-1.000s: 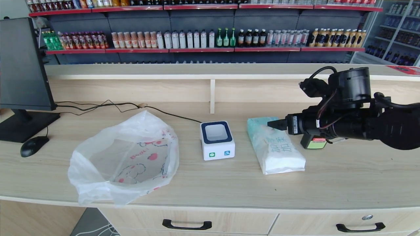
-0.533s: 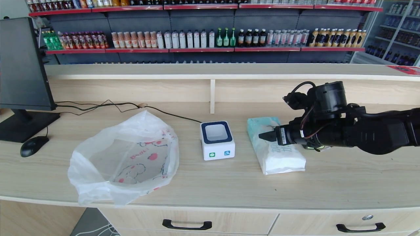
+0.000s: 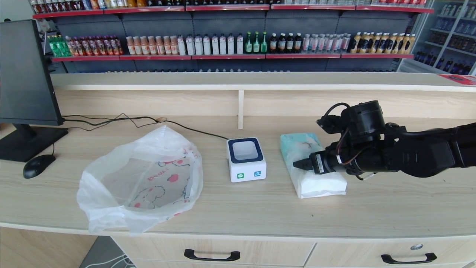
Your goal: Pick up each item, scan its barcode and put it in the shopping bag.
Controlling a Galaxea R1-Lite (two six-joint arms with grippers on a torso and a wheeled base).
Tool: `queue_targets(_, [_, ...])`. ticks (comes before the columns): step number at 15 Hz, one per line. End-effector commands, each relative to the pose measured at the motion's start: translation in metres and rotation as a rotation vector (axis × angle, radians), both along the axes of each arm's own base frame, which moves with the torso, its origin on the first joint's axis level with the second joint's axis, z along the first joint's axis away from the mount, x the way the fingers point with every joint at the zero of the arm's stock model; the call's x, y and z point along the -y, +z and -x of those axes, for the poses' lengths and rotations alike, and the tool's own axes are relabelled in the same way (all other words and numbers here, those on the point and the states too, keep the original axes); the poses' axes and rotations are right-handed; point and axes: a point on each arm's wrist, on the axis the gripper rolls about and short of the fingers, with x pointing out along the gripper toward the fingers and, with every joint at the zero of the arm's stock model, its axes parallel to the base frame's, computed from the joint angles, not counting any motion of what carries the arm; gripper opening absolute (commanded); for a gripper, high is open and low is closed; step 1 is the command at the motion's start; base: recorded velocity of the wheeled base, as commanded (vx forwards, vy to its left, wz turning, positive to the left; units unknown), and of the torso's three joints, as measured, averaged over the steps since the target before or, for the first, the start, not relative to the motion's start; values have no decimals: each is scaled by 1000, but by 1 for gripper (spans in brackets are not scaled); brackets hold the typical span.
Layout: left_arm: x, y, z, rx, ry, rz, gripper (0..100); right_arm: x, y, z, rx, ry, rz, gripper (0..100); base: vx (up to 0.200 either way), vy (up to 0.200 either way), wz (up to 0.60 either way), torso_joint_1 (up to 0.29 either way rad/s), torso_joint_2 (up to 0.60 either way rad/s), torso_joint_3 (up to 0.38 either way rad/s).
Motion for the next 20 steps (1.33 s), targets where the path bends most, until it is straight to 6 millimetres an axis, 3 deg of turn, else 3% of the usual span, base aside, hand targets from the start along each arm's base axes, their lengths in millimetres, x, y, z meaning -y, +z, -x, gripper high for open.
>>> queue_targets(1, [0, 0, 0, 0, -1, 1, 100, -1, -7, -2, -19, -4, 13, 100, 0, 0, 0, 0, 0, 0])
queue_targets(15, [0, 0, 0, 0, -1, 1, 100, -6, -8, -5, -13, -1, 12, 100, 0, 0, 0, 0, 0, 0])
queue_targets(16, [0, 0, 0, 0, -1, 1, 100, -6, -6, -4, -10, -8, 2, 0, 0, 0, 0, 0, 0, 0])
queue_targets(20, [0, 0, 0, 0, -1, 1, 100, -6, -4, 3, -17, -15, -14, 0, 0, 0, 0, 0, 0, 0])
